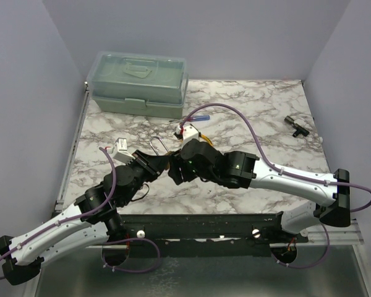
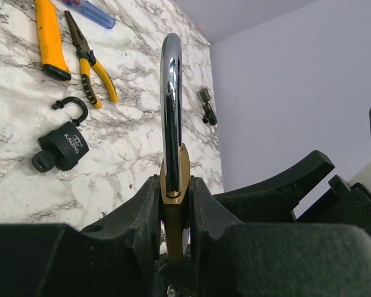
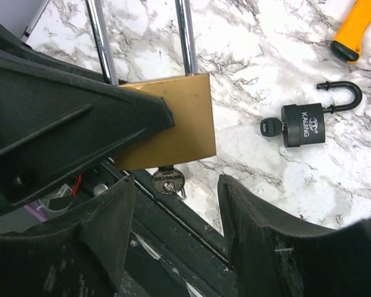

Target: Unlock with the key

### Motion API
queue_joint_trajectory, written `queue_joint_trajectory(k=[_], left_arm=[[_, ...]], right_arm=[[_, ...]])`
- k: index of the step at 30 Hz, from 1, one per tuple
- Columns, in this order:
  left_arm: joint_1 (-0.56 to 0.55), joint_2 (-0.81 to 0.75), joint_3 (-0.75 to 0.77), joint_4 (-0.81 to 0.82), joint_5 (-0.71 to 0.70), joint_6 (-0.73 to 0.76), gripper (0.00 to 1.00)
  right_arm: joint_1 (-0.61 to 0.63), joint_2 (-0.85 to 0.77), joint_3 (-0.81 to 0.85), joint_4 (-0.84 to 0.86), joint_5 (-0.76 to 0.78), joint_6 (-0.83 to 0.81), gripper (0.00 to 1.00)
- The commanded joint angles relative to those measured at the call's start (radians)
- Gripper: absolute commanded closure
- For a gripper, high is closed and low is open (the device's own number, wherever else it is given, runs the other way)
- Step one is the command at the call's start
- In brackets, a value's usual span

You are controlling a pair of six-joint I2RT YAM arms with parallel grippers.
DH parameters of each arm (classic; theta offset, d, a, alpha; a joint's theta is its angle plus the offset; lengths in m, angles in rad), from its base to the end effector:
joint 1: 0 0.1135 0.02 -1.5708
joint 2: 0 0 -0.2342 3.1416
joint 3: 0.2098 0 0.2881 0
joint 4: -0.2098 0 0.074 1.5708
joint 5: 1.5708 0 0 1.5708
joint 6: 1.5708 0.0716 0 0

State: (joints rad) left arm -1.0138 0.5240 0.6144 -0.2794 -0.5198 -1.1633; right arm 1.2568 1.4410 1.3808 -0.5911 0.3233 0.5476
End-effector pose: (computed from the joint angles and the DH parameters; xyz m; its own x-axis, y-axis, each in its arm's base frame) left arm 0.1497 -0.1732 0.2903 -0.4790 -0.7382 -0.4749 0.0986 0.4924 -0.8648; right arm 0.1413 0.3614 0.3027 -0.5888 -0.2147 -0.7793 -0.6058 0.7554 0.2496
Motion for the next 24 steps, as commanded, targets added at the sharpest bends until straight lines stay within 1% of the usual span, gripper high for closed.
queue_joint_trajectory(k=[1,12,24], left_arm=[[0.001,-0.007,0.050,0.065,-0.019,-0.026,1.00],[0.001,-0.012,0.055,0.065,-0.014,-0.030,1.00],[0.002,-0.011,0.051,0.065,-0.009,-0.039,1.00]], right_arm=[[0.008,0.027,0.046,-0.017,0.033,-0.020,0.40],[0.016,0.058,0.079,-0.018,0.057,-0.038,0.47],[0.018,0.071,0.093,-0.022,0.070,-0.048,0.58]])
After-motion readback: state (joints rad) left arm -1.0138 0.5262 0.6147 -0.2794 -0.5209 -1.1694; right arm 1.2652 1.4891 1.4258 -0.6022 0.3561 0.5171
